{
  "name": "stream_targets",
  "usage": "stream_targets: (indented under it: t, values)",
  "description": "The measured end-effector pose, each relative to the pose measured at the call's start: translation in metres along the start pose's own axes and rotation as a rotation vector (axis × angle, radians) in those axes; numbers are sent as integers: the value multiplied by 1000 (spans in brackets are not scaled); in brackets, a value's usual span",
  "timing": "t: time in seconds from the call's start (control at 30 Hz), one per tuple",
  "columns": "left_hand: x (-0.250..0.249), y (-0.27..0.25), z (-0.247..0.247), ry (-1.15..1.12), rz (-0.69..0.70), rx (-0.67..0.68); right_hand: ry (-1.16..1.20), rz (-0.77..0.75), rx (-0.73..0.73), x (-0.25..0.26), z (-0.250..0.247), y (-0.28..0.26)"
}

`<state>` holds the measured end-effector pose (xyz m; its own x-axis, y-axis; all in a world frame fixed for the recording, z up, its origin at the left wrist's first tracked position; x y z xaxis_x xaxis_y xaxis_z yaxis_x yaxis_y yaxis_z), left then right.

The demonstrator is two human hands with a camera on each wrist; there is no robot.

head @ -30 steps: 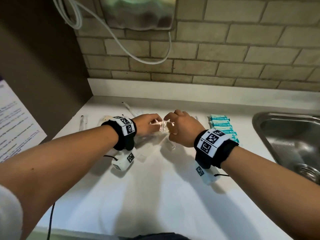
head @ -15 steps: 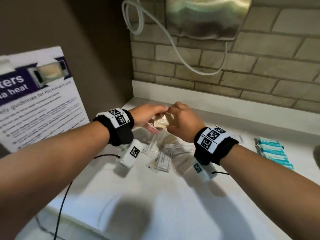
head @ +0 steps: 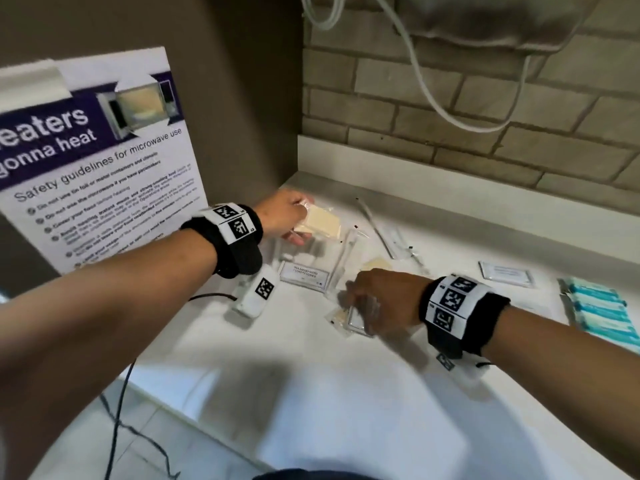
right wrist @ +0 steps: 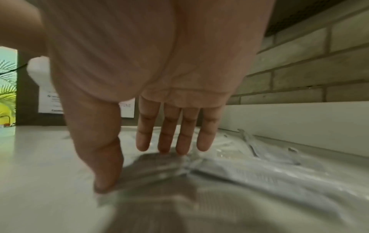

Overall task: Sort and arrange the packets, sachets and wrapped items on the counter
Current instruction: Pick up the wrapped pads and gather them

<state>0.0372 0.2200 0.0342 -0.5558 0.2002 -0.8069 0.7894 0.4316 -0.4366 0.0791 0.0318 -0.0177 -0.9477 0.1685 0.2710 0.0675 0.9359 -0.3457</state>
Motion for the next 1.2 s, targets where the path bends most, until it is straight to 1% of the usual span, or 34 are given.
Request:
stream_targets:
  t: [0.1, 0.2, 0.27, 0.37, 0.5, 0.63, 0.7, 0.77, 0.83, 0.9, 0.97, 1.07, 1.2]
  values:
    - [6, 1, 11, 69, -25, 44, 13, -17, -41, -1, 11, -5]
    - [14, 2, 21, 99, -56, 71, 3, 2, -49, -2, 8, -7]
    - [13, 1, 23, 112, -42, 70, -3, 5, -62, -1, 4, -6]
    - [10, -2, 22, 125, -3, 61, 21, -21, -136, -2, -5, 1]
    - [4, -6, 14, 119, 24, 25, 95, -11, -281, -2, -29, 20]
    - [-2, -9, 3, 51, 44, -27, 142, 0, -399, -1, -43, 35]
    - [-2, -9, -2, 23, 50, -45, 121, -1, -426, 2, -42, 34]
    - [0, -8, -4, 14, 45, -52, 67, -5, -386, 5, -37, 26]
    - [2, -6, -3, 38, 34, -42, 30, -31, -265, 10, -25, 19]
    - [2, -3, 1, 68, 30, -25, 69, -51, -110, 16, -6, 13]
    - [-2, 0, 5, 81, 35, -19, 26, -51, -24, 19, 9, 12]
    - [-12, 2, 12, 85, 59, -23, 33, -20, -90, 17, 16, 8]
    - [-22, 1, 20, 82, 78, -25, 71, 25, -103, 20, 20, 6]
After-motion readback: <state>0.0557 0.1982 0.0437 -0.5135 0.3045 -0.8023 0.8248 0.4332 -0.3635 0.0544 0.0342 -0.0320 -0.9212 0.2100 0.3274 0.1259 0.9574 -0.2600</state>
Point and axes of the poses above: each hand's wrist, its own y-axis towards the middle knuckle, its own z-axis out of the palm, x = y × z, the point moved 5 cm from there along y, towards the middle knuckle, and after that the axes turned 15 degrees about -z, right-handed, at the moved point
